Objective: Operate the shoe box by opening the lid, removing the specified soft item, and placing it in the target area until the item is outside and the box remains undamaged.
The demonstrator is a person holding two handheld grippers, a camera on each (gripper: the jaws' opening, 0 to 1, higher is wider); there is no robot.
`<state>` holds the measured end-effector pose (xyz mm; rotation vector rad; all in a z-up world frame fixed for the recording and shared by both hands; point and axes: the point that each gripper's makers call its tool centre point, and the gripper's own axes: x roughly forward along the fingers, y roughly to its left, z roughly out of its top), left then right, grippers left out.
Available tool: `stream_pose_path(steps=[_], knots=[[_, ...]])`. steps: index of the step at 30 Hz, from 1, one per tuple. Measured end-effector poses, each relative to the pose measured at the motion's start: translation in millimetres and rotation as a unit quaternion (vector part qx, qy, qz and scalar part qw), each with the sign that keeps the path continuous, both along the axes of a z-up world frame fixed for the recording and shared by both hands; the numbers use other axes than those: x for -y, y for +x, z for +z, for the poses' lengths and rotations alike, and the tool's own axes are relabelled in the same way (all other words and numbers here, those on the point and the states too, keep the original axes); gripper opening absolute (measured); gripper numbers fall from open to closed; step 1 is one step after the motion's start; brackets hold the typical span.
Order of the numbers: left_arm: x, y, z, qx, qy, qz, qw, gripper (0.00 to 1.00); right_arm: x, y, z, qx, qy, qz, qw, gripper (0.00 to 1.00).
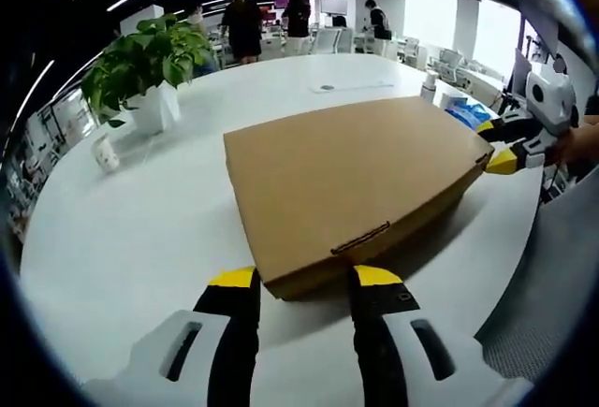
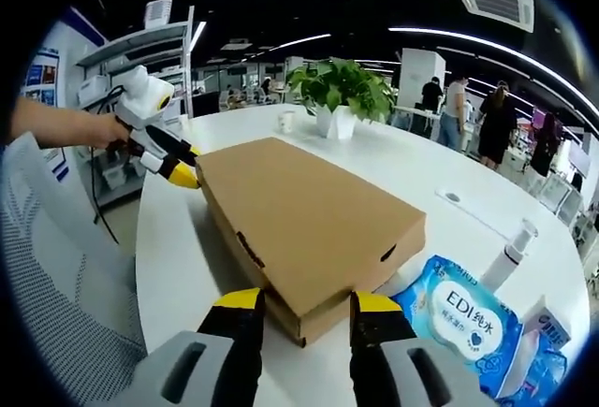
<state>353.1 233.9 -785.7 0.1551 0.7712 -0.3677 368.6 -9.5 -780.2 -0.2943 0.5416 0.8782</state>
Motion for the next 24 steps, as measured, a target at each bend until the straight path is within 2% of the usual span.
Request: stream_pose_path(steps=[24], knots=[[0, 44.0, -0.4, 0.001, -0.006, 0.009, 0.9999, 0.38, -1, 49, -0.6, 0.001, -0.014, -0.008, 0.9999, 0.34]])
